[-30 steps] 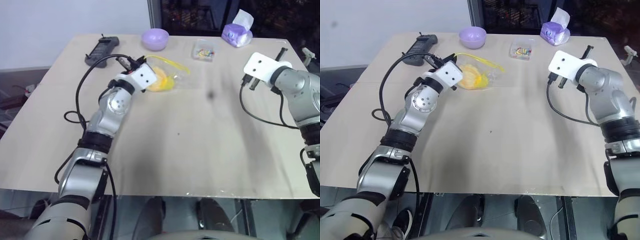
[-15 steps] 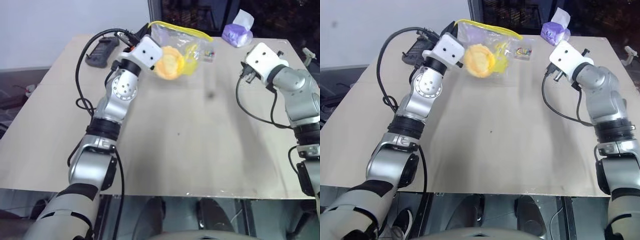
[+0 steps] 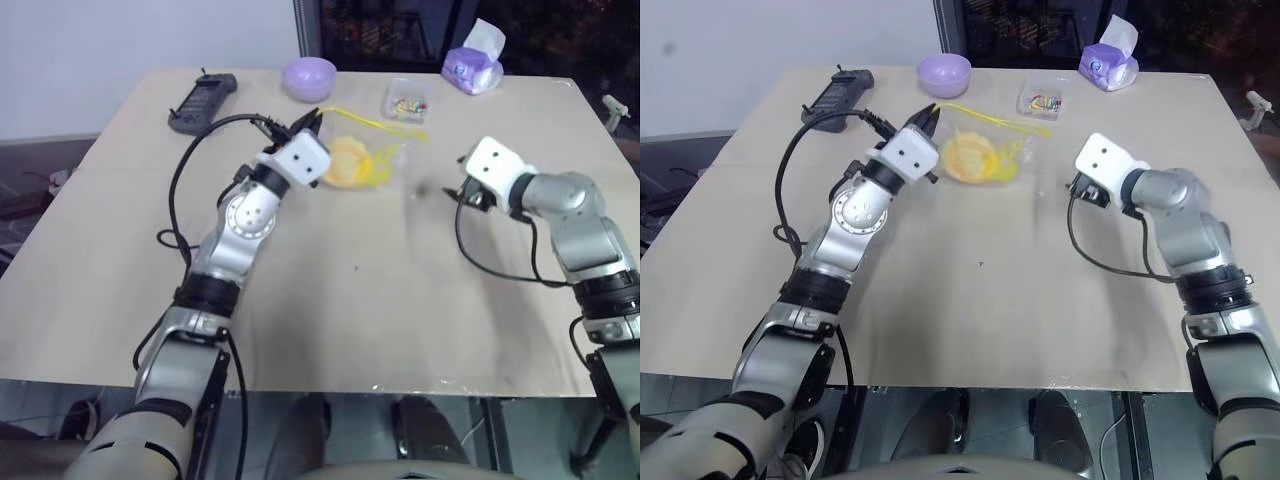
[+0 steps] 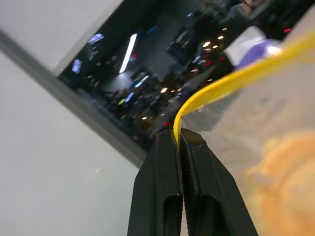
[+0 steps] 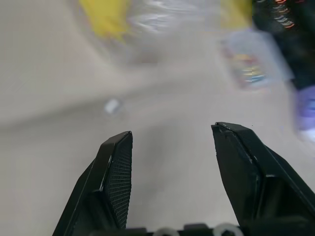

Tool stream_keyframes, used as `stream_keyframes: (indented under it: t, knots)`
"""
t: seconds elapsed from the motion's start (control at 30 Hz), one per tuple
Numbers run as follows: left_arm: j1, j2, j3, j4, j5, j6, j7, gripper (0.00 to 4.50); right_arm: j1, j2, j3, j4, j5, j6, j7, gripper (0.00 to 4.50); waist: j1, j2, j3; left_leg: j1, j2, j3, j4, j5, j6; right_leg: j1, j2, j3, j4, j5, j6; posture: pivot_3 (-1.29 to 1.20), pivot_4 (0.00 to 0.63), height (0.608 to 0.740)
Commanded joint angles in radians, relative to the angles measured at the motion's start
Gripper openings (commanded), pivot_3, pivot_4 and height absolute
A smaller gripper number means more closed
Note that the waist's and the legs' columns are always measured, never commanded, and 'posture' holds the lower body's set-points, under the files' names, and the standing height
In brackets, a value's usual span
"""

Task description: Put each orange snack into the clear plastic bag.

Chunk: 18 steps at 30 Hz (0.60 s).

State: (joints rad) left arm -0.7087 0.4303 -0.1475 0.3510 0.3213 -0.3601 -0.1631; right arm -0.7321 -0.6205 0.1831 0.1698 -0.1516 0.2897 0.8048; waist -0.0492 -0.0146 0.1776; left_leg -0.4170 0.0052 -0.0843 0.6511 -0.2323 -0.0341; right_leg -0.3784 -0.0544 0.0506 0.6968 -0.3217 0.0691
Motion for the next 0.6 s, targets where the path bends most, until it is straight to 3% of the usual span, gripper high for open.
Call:
stream_keyframes:
  t: [0.03,0.6]
  knots:
    - [0.029,0.006,0.008,-0.098,-0.027,-0.013,-0.038,0.00,-0.018,0.008,-0.033,-0.039,0.027,0.028,-0.010,2.79,0.003,0.000,0.000,0.000,0.000,0.000,0.000,0.000,0.000,0.000,0.000,0.000,0.000,0.000,0.000,0.00,0.150,0.740]
    - [0.051,-0.006,0.001,-0.138,-0.022,-0.004,-0.084,0.00,-0.101,-0.005,-0.015,-0.077,0.048,0.029,0.018,2.79,0.007,0.000,0.000,0.000,0.000,-0.001,0.001,0.000,0.000,0.000,0.000,-0.001,0.000,0.000,0.000,0.00,0.150,0.740]
